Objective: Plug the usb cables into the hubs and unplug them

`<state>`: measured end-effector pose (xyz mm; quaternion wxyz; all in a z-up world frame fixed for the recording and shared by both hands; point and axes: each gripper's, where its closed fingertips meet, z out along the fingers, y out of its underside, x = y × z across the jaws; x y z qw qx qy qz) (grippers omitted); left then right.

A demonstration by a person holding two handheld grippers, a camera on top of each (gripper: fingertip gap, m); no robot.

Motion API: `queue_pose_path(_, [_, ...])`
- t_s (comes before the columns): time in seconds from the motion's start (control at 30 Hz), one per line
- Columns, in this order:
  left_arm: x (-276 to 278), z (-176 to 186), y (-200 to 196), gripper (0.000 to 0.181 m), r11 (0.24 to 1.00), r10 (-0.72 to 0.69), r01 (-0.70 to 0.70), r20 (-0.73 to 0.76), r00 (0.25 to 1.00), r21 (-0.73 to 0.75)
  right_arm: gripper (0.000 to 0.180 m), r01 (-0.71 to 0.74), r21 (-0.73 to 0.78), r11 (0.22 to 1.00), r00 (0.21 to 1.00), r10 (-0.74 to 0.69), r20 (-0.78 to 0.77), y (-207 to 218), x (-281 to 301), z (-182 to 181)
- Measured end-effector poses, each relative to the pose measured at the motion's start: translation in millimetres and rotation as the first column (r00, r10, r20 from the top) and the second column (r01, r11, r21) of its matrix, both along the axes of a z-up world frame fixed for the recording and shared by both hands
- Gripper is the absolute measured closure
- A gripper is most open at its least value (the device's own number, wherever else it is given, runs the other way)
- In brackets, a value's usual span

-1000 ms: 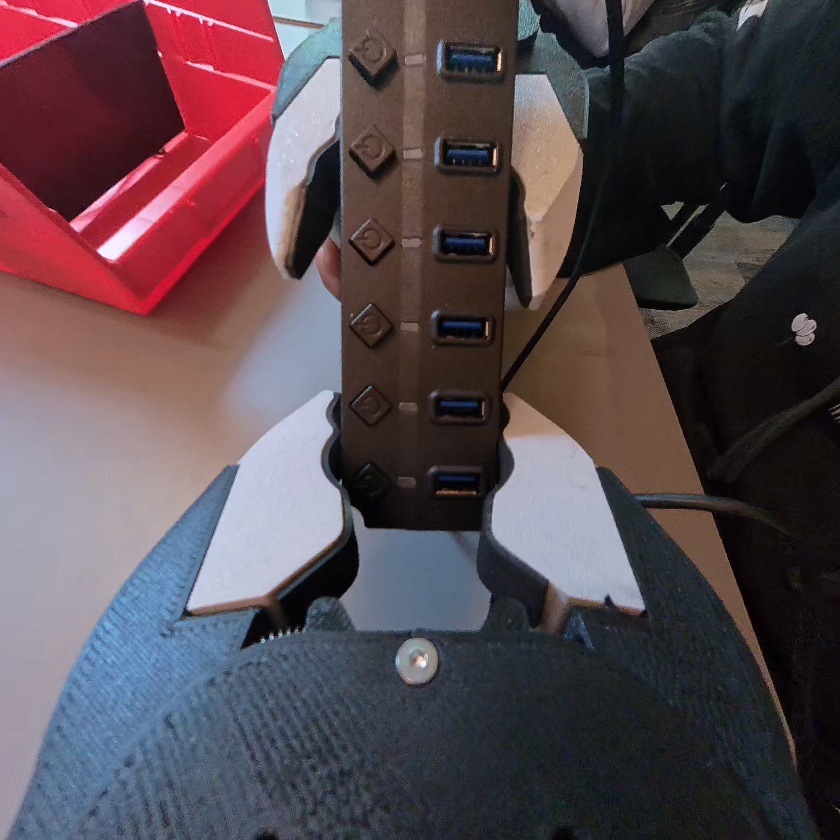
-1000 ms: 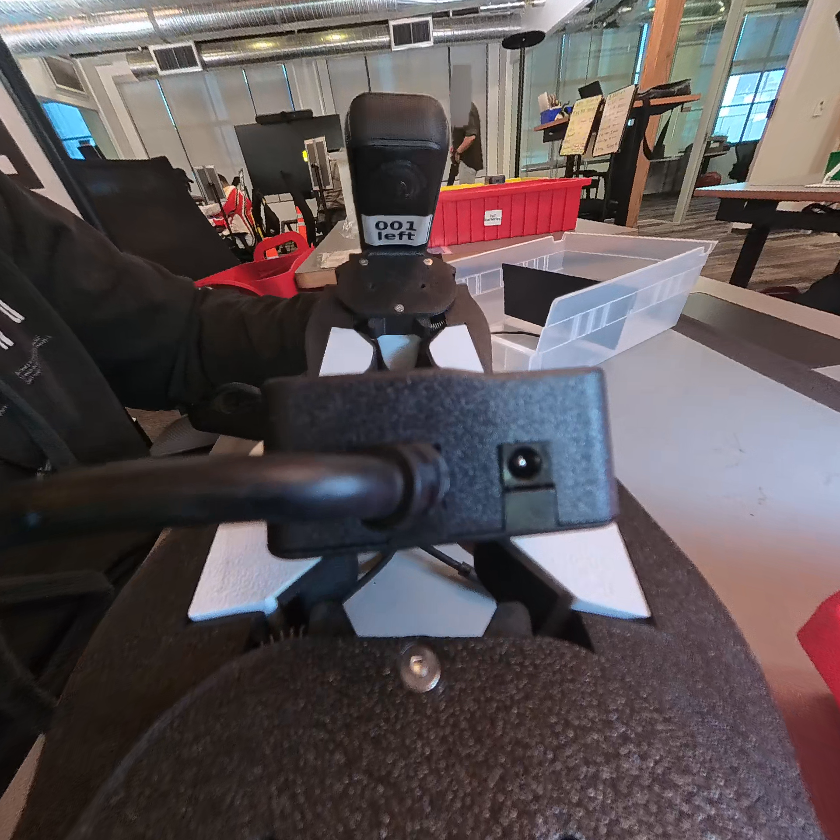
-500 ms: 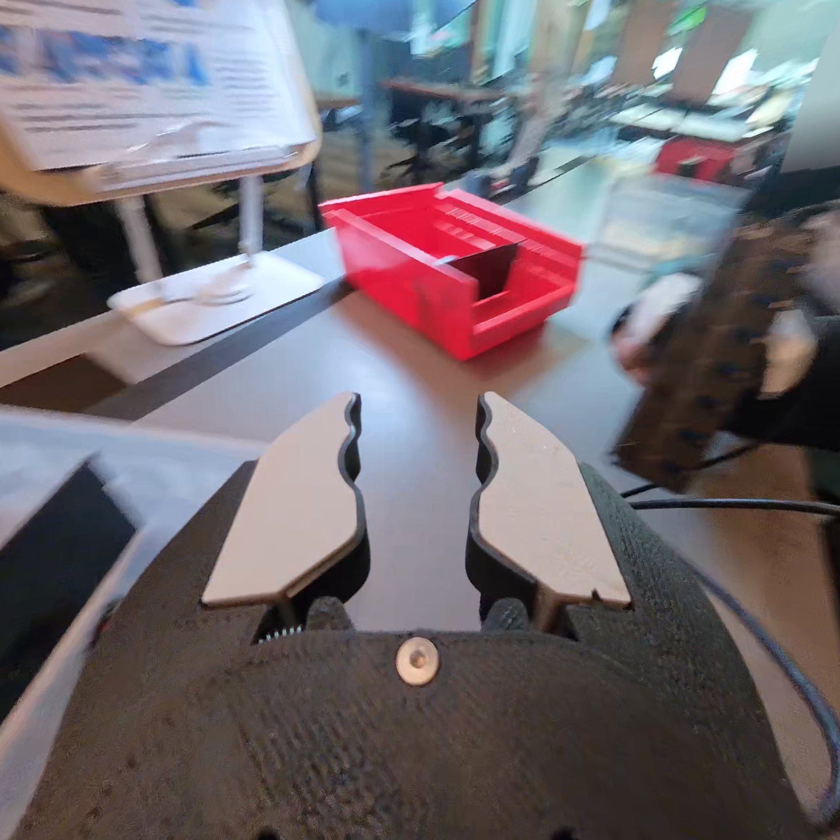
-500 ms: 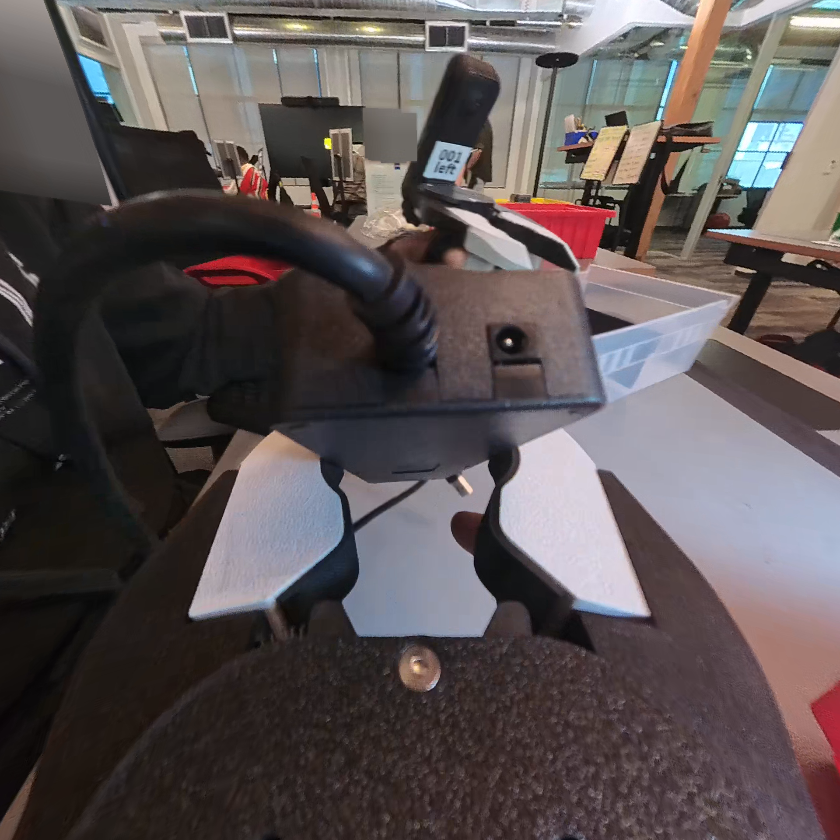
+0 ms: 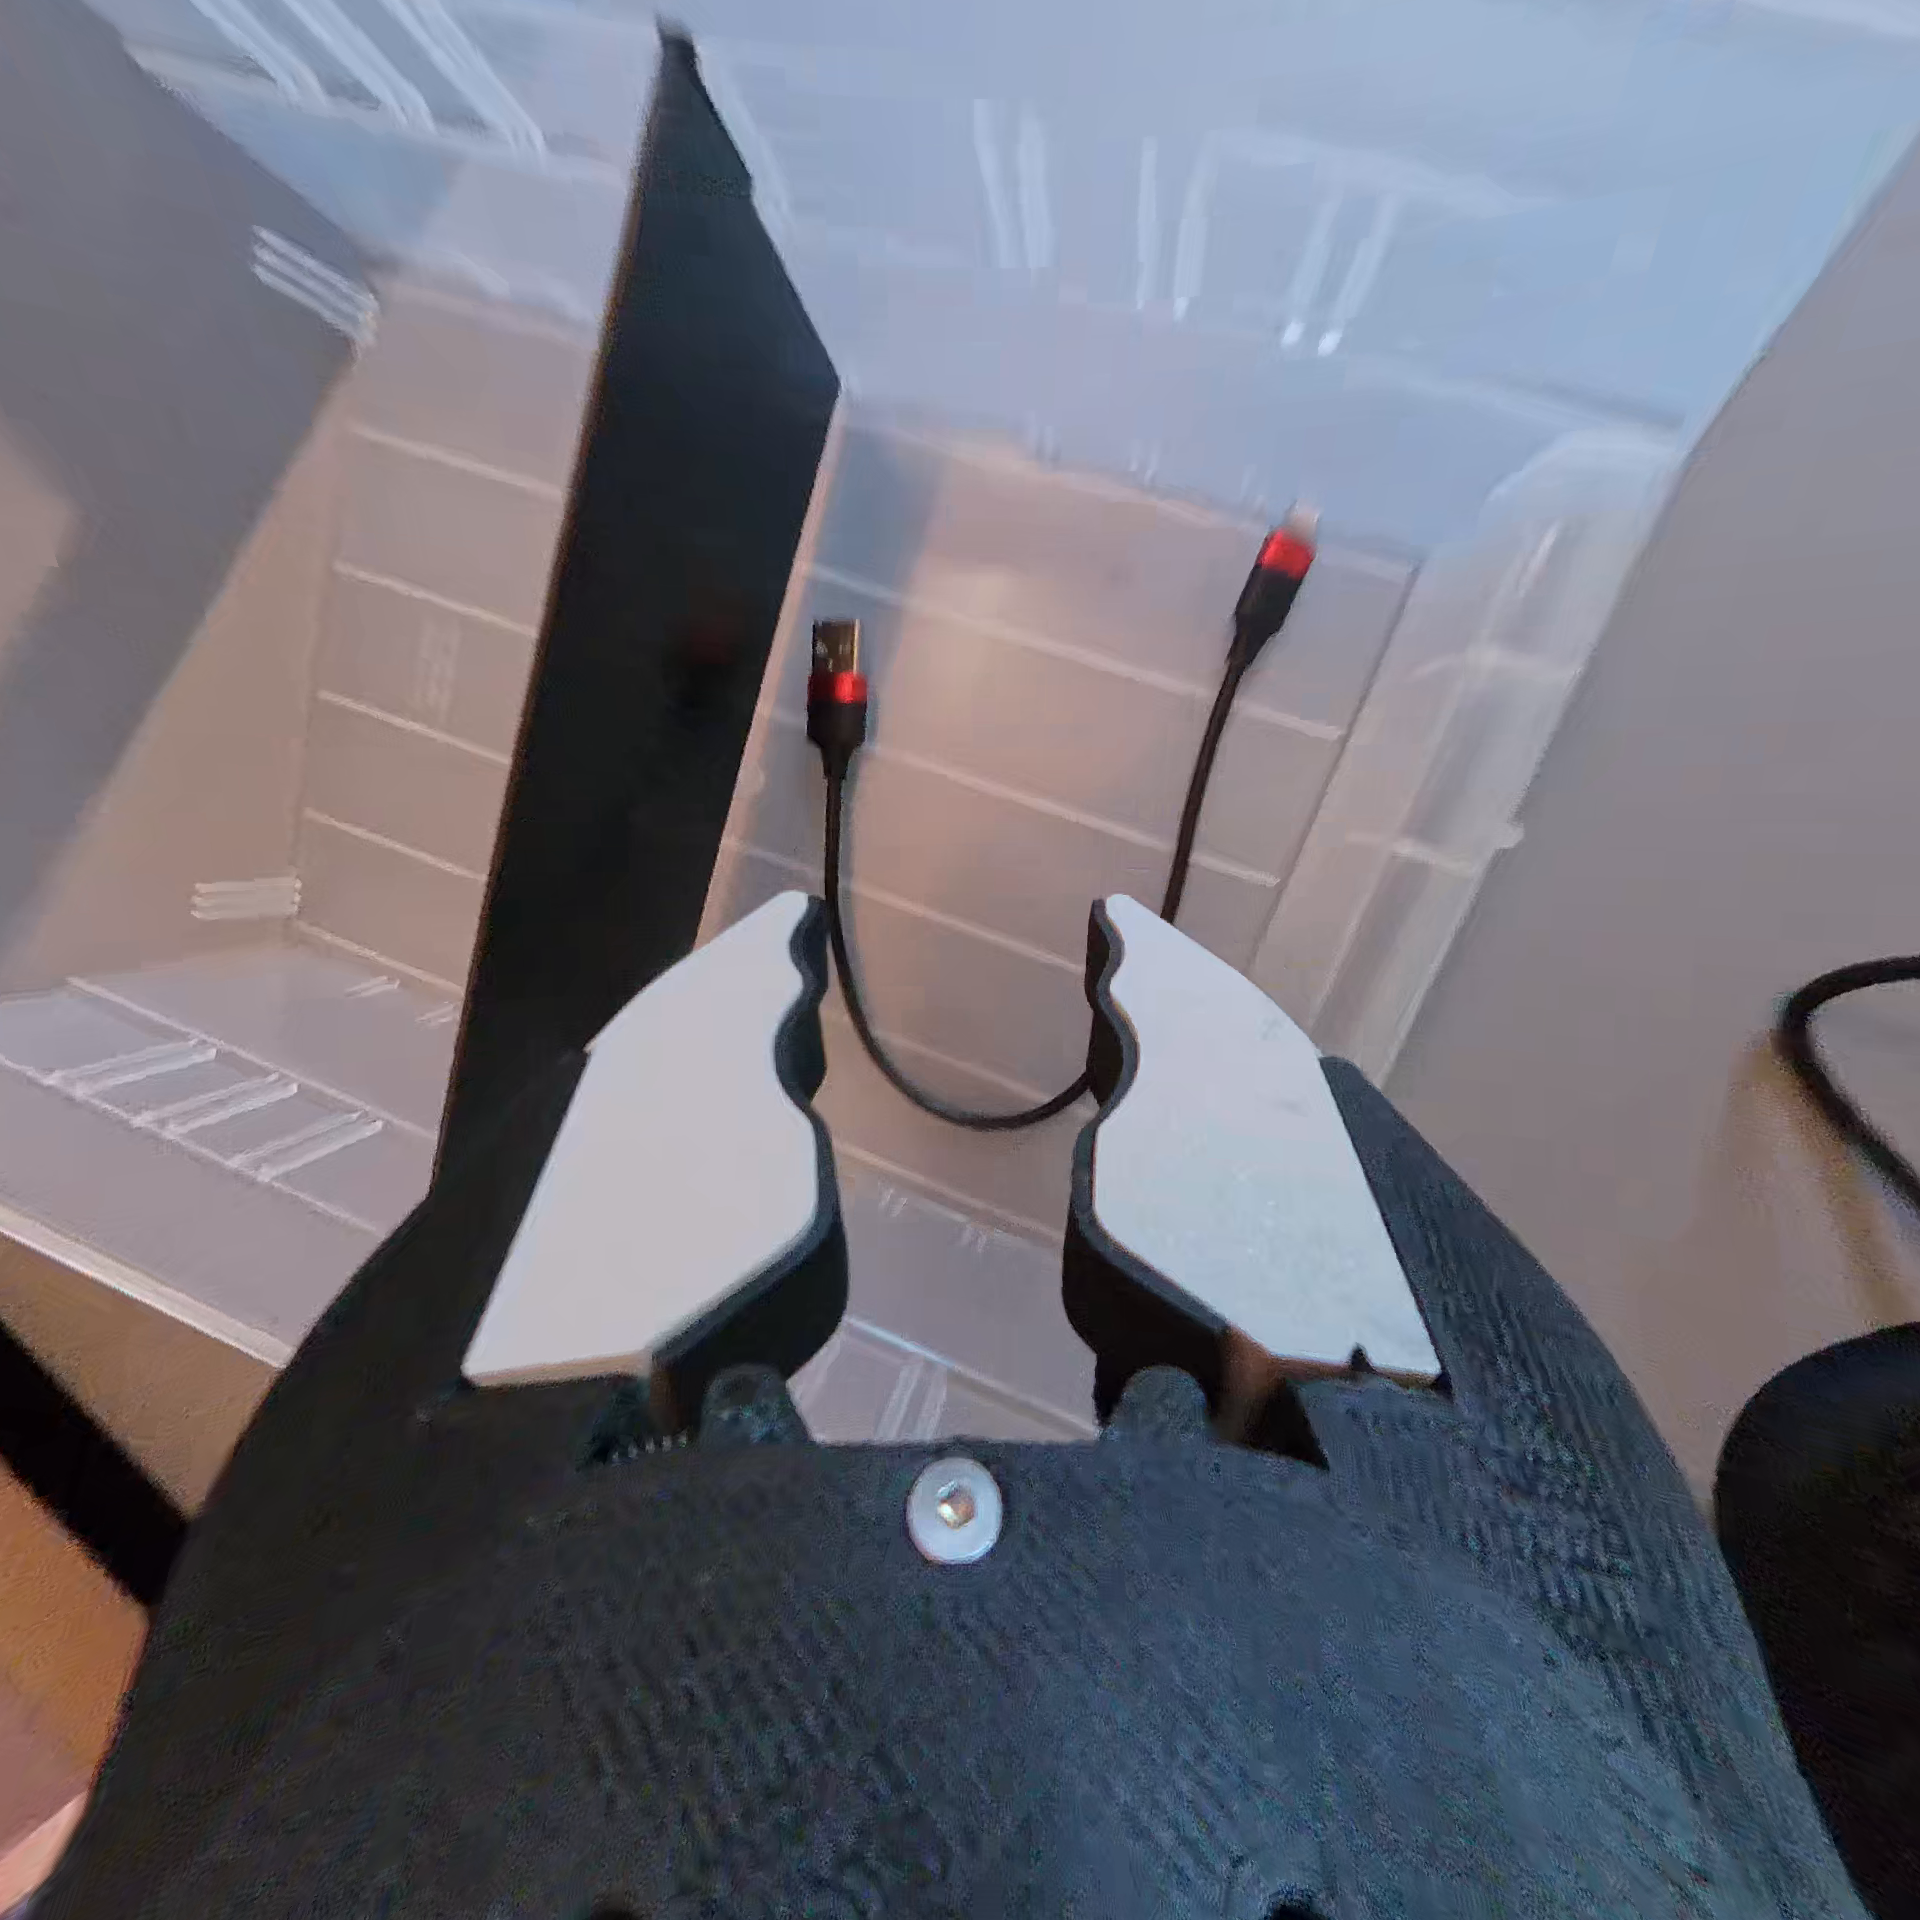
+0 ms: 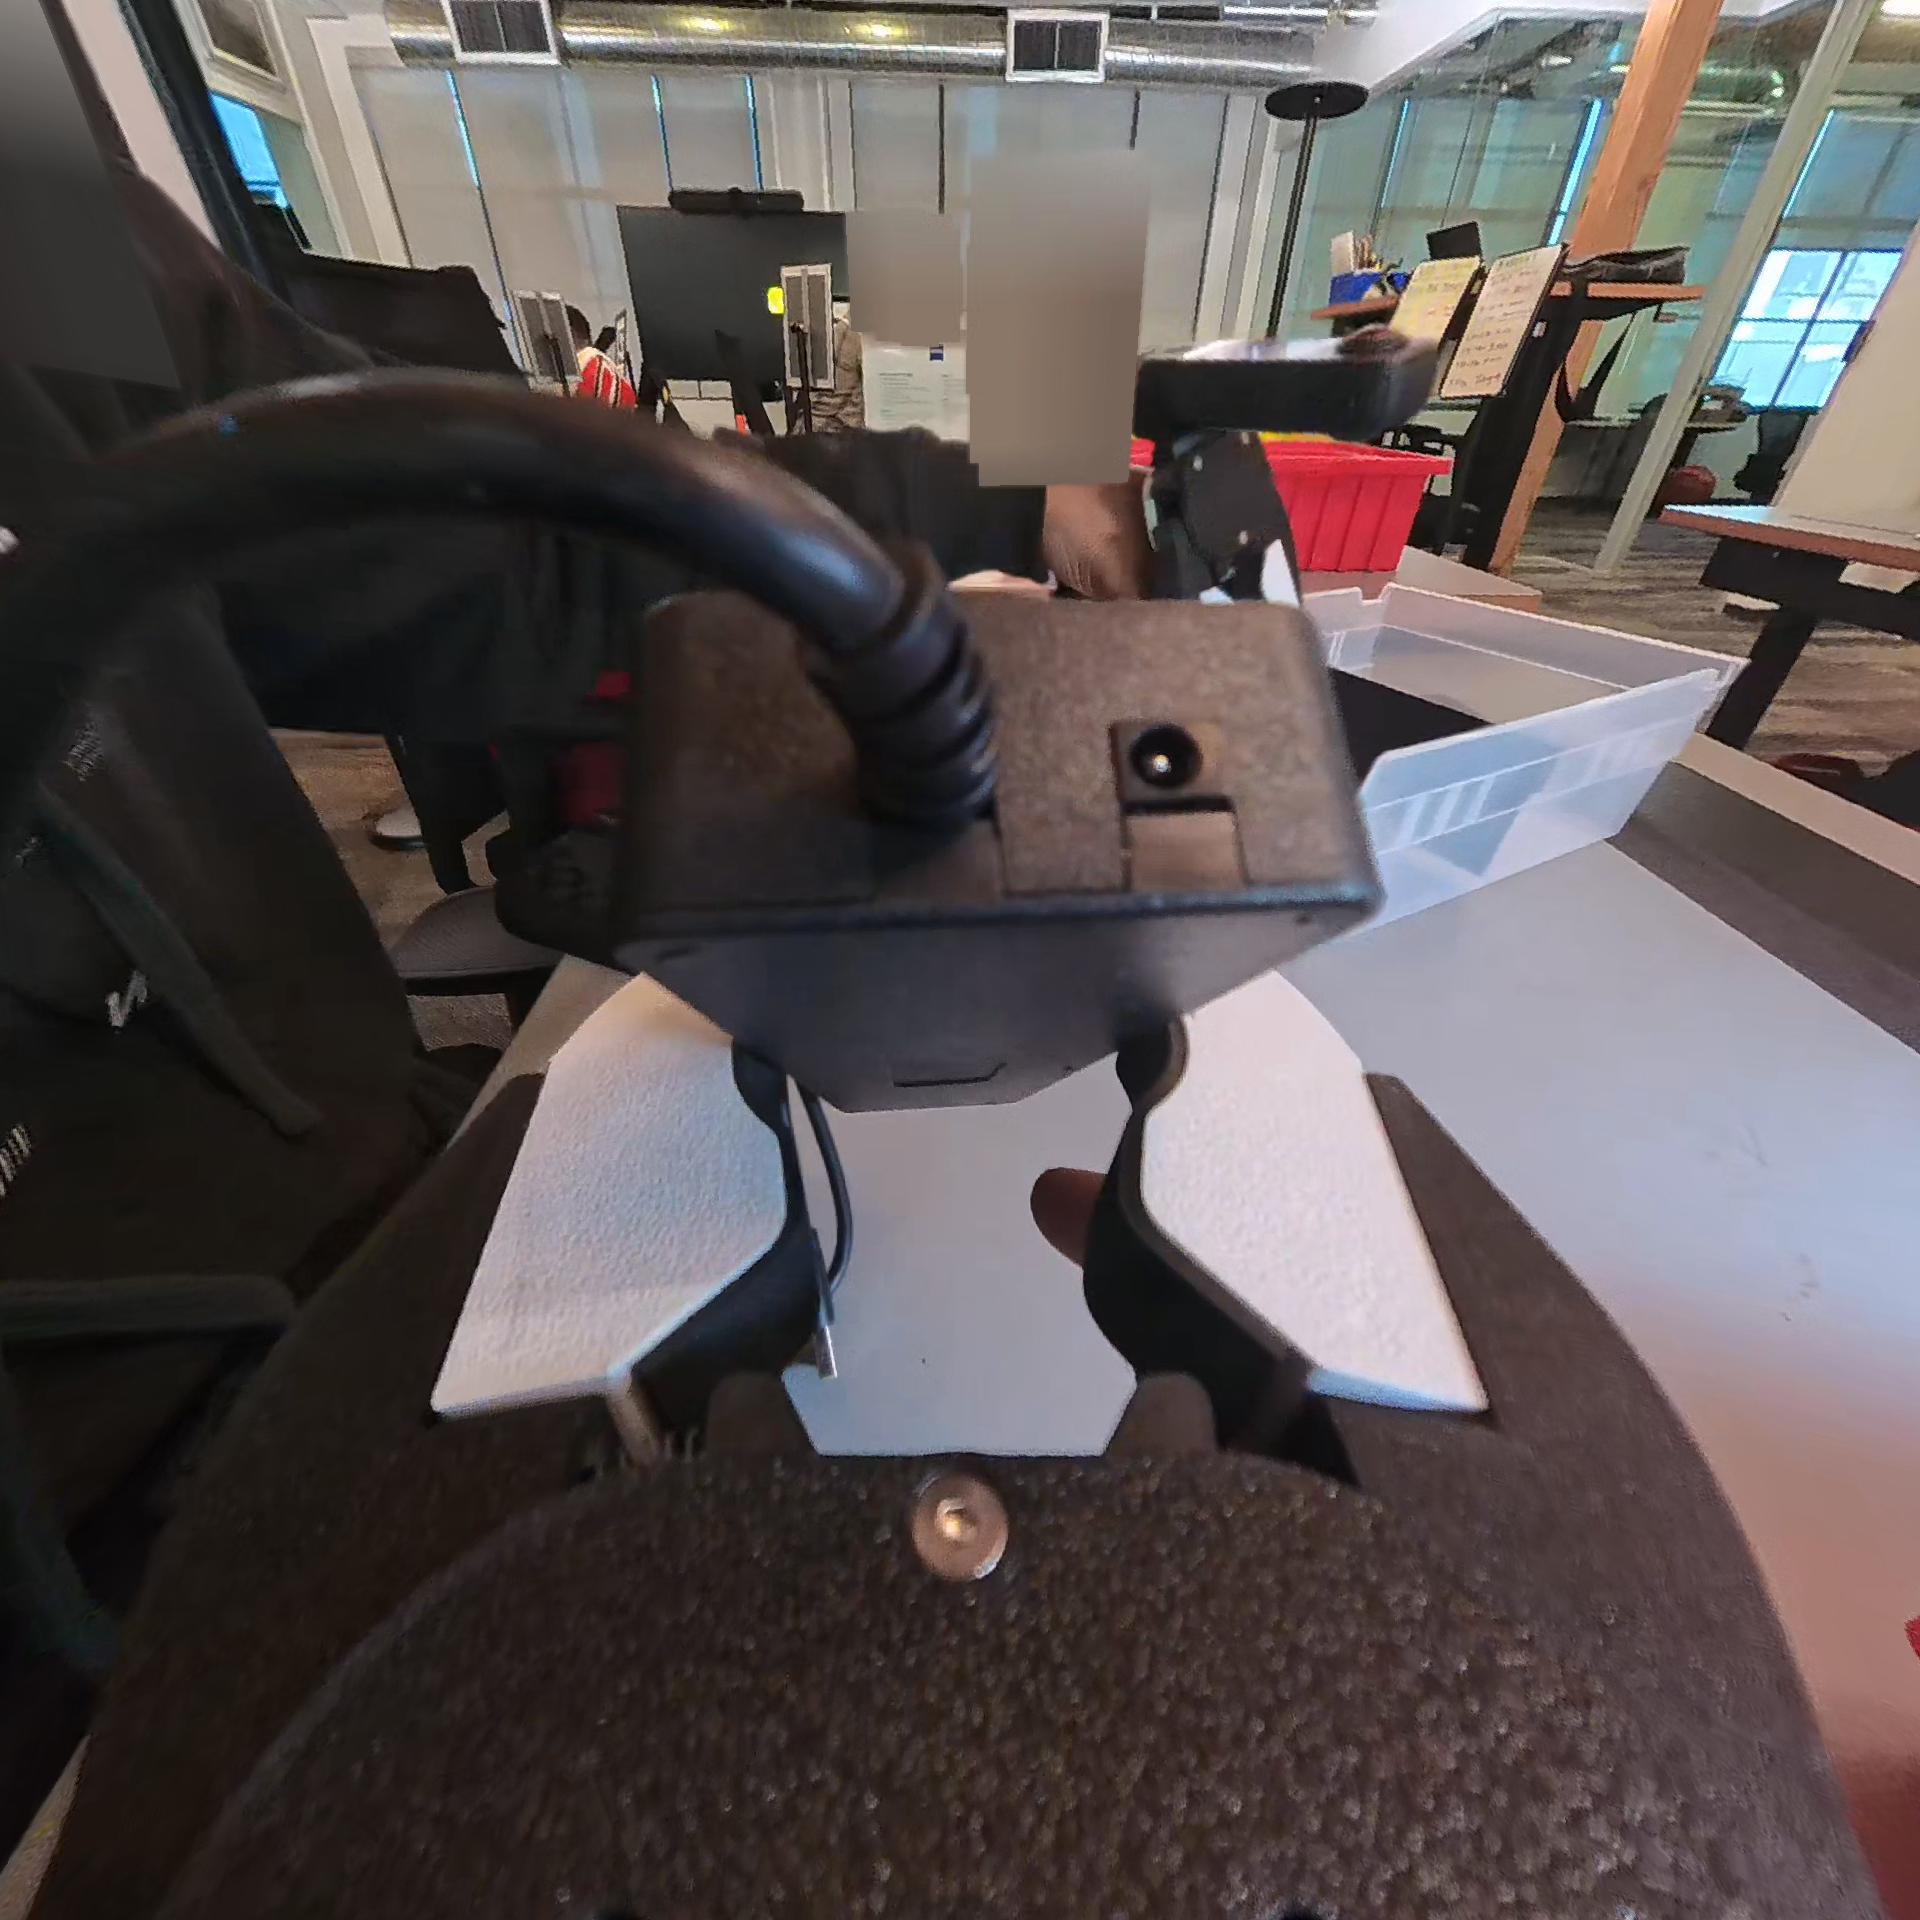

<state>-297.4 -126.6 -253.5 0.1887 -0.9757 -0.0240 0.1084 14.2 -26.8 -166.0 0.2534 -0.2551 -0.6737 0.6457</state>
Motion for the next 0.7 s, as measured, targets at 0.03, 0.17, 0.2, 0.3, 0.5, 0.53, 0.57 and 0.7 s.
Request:
queue_pose_path(0.03, [-3, -5, -4, 0.133, 0.998, -0.004, 0.004, -0.002, 1.0, -0.057, 0.116, 0.007, 0.003, 1.0, 1.0, -0.007, 0.004, 2, -2, -2])
queue_pose_path(0.17, [-17, -22, -11, 0.134, 0.976, 0.063, -0.053, 0.041, 0.997, -0.211, 0.116, 0.03, -0.014, 0.999, 0.999, -0.03, 0.029, 10, -7, -7])
queue_pose_path(0.2, [-20, -27, -11, 0.134, 0.968, 0.095, -0.079, 0.057, 0.994, -0.237, 0.116, 0.034, -0.019, 0.999, 0.999, -0.033, 0.034, 11, -8, -8])
queue_pose_path(0.3, [-33, -40, -17, 0.135, 0.928, 0.145, -0.12, 0.046, 0.988, -0.353, 0.116, 0.04, -0.018, 0.999, 0.998, -0.04, 0.043, 13, -9, -11])
queue_pose_path(0.5, [-39, -51, -1, 0.157, 0.921, 0.132, -0.091, 0.085, 0.988, -0.379, 0.116, 0.052, -0.025, 0.998, 0.997, -0.051, 0.054, 20, -9, -13])
queue_pose_path(0.53, [-40, -51, 2, 0.162, 0.927, 0.128, -0.087, 0.09, 0.988, -0.365, 0.116, 0.053, -0.026, 0.998, 0.997, -0.051, 0.056, 20, -9, -13])
queue_pose_path(0.57, [-40, -52, 5, 0.171, 0.931, 0.131, -0.086, 0.104, 0.986, -0.355, 0.116, 0.053, -0.026, 0.998, 0.997, -0.051, 0.057, 20, -9, -14])
queue_pose_path(0.7, [-29, -53, 15, 0.177, 0.956, 0.082, -0.027, 0.178, 0.981, -0.293, 0.116, 0.057, -0.009, 0.998, 0.997, -0.057, 0.054, 19, -9, -15])
